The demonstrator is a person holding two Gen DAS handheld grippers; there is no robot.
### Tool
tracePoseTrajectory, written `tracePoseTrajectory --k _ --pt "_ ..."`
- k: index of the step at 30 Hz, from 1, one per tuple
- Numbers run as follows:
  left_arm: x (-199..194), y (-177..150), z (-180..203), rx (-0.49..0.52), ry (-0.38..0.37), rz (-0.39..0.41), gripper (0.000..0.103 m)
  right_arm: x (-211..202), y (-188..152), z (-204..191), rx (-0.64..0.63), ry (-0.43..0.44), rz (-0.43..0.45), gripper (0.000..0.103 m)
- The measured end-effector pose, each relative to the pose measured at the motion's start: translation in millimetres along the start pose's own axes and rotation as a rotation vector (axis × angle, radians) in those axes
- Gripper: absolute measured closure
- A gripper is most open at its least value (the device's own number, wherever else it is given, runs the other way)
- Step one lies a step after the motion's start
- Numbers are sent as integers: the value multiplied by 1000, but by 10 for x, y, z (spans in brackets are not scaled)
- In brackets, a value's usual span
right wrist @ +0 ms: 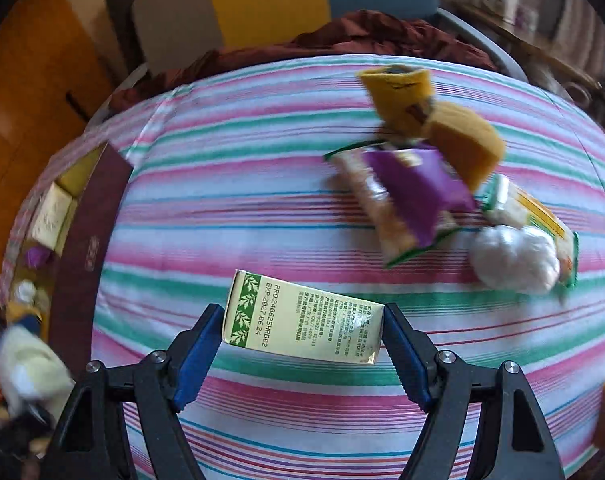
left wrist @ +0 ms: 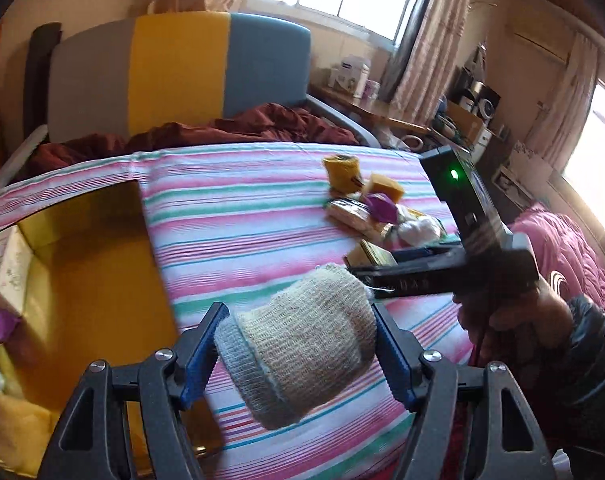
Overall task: Organize objects
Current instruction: 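Carry sock to gold tray and open left tool while right tool carries green-white box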
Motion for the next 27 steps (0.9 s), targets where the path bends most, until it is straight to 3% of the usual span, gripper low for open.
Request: tracePoseTrajectory --k 6,18,22,27 --pt "-140 -29 -587 -95 85 16 31 161 1 -189 -90 -37 -13 24" --pt "-486 -378 -2174 -366 332 10 31 141 -8 -283 -128 -70 -4 24" --pt "-456 -464 -2492 -407 380 3 31 167 -18 -299 -148 -91 -10 24" --pt "-307 -515 -2620 -418 394 -23 31 169 -24 -300 -152 -100 -8 24"
Point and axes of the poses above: each gripper's, at about its wrist camera, not at the fingertips, and x roughly the way its jaws point, z to its right, y to its top, the point moved 4 cm from there along x, roughly the way its jaws point, and after that the axes turned 13 degrees about y, right-handed, at the moved point
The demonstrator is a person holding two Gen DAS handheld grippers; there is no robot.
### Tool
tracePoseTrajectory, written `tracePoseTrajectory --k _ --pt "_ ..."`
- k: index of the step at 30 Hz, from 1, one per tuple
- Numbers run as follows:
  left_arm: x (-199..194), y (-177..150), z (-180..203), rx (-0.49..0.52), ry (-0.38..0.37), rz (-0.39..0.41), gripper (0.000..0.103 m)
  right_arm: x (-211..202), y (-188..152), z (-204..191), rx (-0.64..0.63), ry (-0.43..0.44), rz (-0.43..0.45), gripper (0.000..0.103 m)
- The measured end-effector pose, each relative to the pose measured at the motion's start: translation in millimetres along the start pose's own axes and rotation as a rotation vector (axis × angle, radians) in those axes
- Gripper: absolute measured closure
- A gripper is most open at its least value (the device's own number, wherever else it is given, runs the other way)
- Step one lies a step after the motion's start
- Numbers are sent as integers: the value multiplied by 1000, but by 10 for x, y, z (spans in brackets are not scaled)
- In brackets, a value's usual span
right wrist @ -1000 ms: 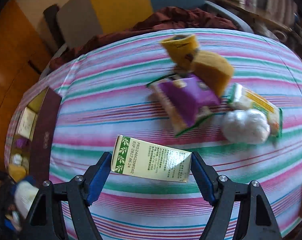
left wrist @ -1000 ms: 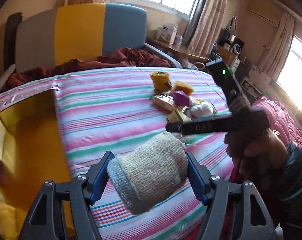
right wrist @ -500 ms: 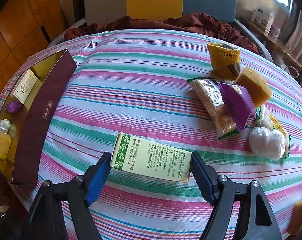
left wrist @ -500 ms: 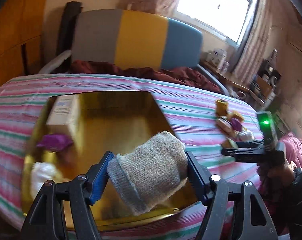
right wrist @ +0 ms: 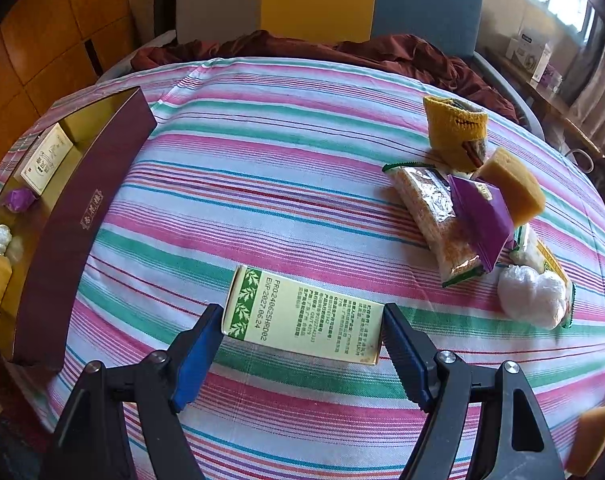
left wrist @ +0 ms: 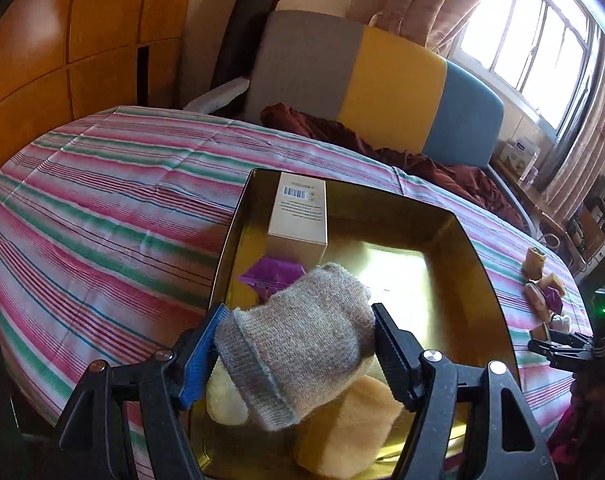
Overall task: Organize objects
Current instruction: 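Carry sock to gold tray and open left tool while right tool carries green-white box, then lower the green-white box into the gold tray and open the right tool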
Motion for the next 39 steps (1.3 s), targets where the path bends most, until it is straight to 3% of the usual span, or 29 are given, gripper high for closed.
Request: tracePoseTrajectory --k 6,16,22,26,32,35,39 --pt "212 -131 24 4 29 -75 27 13 -4 -10 -8 -9 -3 24" --pt "21 -171 -15 -10 53 -34 27 -13 7 2 3 -14 7 24" --pt "-132 -174 -67 -2 87 -3 27 -190 92 -90 30 13 68 24" --pt "-211 -157 -105 -13 108 11 27 -365 225 -432 -17 67 118 24" --pt "-357 -111 -113 -13 130 46 27 -485 412 -1408 -179 201 160 24" --pt "-430 -97 -102 -5 135 67 27 -414 442 -1937 -255 280 146 24" --pt "-502 -97 -114 4 147 87 27 -162 379 -2386 -315 316 88 24"
Point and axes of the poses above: each gripper's, at about its wrist camera, not at the fingertips, and x roughly the way its jaws point, z to its right, y to its top, the point moved 4 cm from there along x, roughly the way its jaws point, and after that the axes turned 13 degrees about y, right-handed, at the moved point
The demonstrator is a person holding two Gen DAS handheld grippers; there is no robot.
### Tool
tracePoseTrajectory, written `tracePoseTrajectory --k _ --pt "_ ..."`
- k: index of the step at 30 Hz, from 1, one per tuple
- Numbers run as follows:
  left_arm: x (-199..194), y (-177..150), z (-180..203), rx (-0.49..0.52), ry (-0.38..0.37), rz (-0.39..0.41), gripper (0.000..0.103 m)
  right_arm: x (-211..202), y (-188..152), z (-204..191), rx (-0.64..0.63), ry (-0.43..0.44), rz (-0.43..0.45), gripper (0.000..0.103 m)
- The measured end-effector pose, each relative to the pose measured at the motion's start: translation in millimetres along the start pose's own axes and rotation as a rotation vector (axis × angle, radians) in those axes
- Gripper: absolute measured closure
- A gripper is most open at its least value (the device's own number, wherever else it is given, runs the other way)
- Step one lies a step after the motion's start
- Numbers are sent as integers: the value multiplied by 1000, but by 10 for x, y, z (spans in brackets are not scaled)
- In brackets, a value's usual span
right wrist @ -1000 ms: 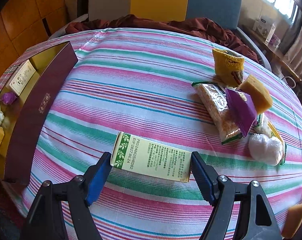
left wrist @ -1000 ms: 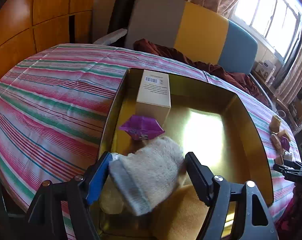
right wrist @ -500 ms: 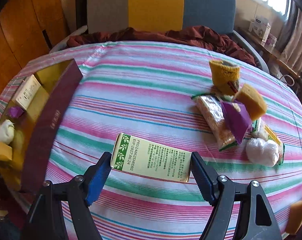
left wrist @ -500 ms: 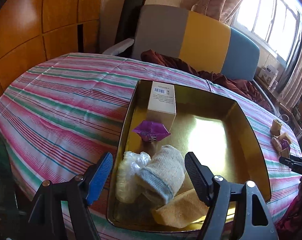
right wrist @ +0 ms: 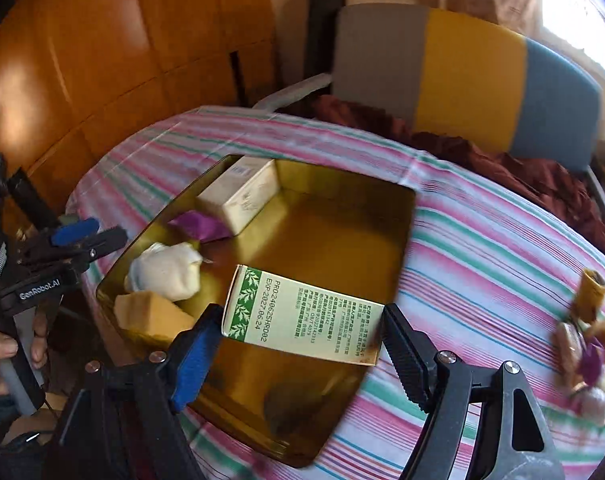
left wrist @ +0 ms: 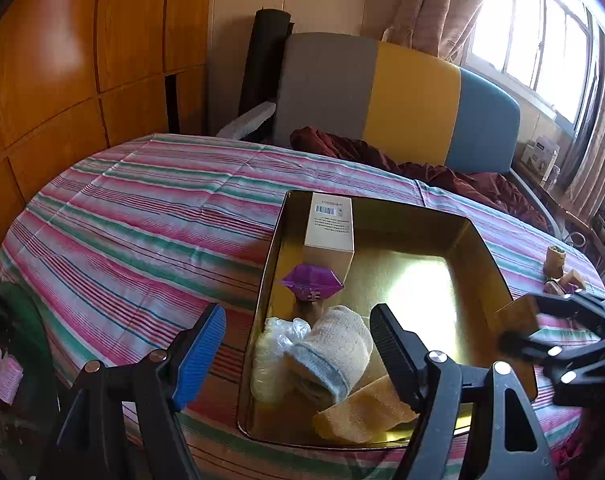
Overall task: Organize objects
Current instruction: 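Lower the green-white box into the gold tray and open the right tool, then move the left tool back to the items and grasp the purple packet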
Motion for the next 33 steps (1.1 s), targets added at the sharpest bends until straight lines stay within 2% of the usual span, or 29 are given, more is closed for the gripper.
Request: tracePoseTrajectory --k 6,8,10,12,15,16,21,33 --pt "9 -32 -15 1 -1 -4 27 503 -97 -243 -11 48 -118 22" --pt "9 -37 -23 0 -3 -4 27 584 -155 -281 -17 65 -143 22" --pt "7 -37 -25 3 -1 -1 27 599 -189 -292 -12 75 -149 17" --pt "7 -40 -19 6 -1 0 27 587 -208 -307 -2 91 -145 9" --pt "-1 -41 -13 6 -4 1 27 539 -222 -305 6 91 -130 9" --pt "-2 -34 -29 -43 49 -3 27 527 -217 -297 11 93 -125 9" --pt "-62 -12 17 -31 46 12 27 366 -223 -197 38 74 -88 8" --pt "-86 14 290 9 -26 0 27 -157 -277 464 197 -37 57 0"
Point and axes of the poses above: each gripper's, at about its wrist camera, not at the fingertips, and x roughly the way its jaws point, z to its right, y to its top, the point moved 4 cm from there along x, roughly the way its jaws point, and after that the axes turned 13 degrees about y, right-handed, at the moved point
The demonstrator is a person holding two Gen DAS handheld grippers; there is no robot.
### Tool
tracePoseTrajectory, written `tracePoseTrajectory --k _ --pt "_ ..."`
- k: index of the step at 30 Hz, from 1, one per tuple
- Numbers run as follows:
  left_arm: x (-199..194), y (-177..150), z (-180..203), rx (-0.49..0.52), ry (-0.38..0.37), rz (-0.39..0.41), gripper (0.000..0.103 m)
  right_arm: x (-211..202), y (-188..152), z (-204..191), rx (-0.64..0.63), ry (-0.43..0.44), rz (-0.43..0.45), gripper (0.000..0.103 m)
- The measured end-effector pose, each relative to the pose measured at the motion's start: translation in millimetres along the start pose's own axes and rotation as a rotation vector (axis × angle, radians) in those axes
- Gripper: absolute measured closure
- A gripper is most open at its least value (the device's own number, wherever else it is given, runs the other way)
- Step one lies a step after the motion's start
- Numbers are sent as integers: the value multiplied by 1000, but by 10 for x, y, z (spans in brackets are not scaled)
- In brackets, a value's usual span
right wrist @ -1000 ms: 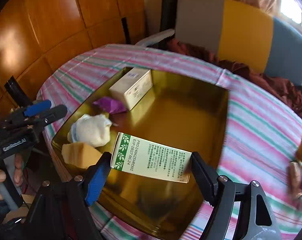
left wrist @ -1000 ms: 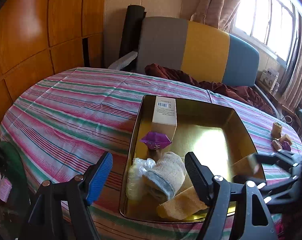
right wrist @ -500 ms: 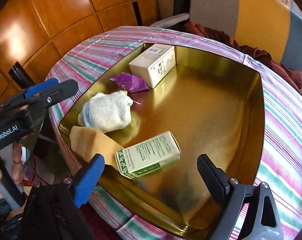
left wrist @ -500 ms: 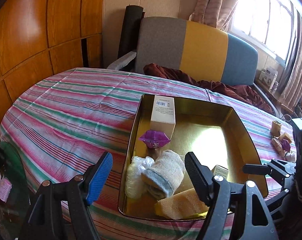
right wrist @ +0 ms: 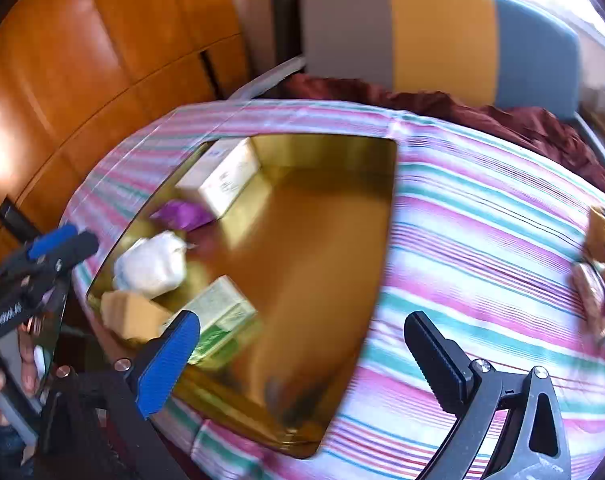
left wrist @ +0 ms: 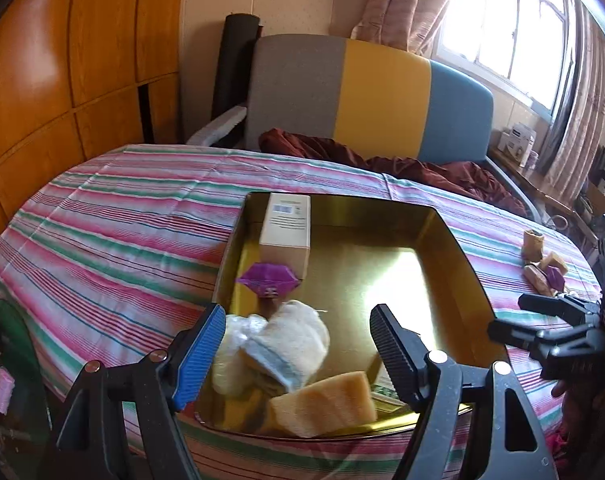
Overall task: Organize objects
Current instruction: 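Move the left tool back to the items and grasp the purple packet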
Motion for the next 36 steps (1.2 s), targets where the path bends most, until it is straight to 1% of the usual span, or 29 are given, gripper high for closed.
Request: tracePoseTrajectory --k 3,5,6,7,10,12,15,18,20,21,23,24,25,27,29,33,35,36 --pt "26 12 87 7 -43 -21 28 -154 18 233 37 -48 27 0" --pt "9 21 170 32 -50 -15 29 -267 30 406 63 -75 42 0" --pt "-7 27 228 79 -91 -9 29 -341 39 513 81 -90 52 0" --pt "-29 38 296 92 -112 -6 29 -414 51 628 97 -105 60 0" --pt "-84 73 464 125 -146 7 29 -703 87 979 144 -179 101 0" --pt "-131 101 596 149 -178 14 29 -955 120 1279 194 -225 152 0" --pt "-205 140 850 193 -220 25 29 -1354 115 1783 294 -304 252 0" --pt "-281 147 1200 254 -267 33 29 -1652 -29 2323 427 -397 335 0" --pt "-323 135 1439 292 -289 35 29 -1773 -204 2626 521 -420 382 0" --pt "-332 130 1532 304 -297 33 29 -1819 -335 2777 591 -421 410 0" --pt "-359 114 1797 336 -328 27 29 -1878 -526 3006 758 -386 438 0" --pt "-378 99 1973 360 -352 28 29 -1957 -563 3061 806 -352 492 0" --pt "-396 83 2092 378 -367 30 29 -2035 -575 3080 823 -344 537 0" --pt "-422 52 2378 434 -422 35 29 -2095 -594 3089 841 -341 564 0" --pt "-457 17 2678 478 -466 39 29 -2106 -599 3102 860 -310 569 0" --pt "-539 -61 3310 597 -548 70 29 -2111 -576 3096 860 -302 563 0" --pt "-507 -83 3531 639 -567 64 29 -2137 -627 3085 869 -287 560 0" --pt "-478 -99 3700 666 -581 55 29 -2140 -637 3106 874 -285 560 0"
Point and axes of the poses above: each gripper's, at about its wrist camera, not at the fingertips, and x roughly the way its jaws point, z to its right, y to its top, the point moved 4 cm from there along x, roughly the way its jaws point, and after that the axes turned 13 degrees about y, right-handed, at the moved point
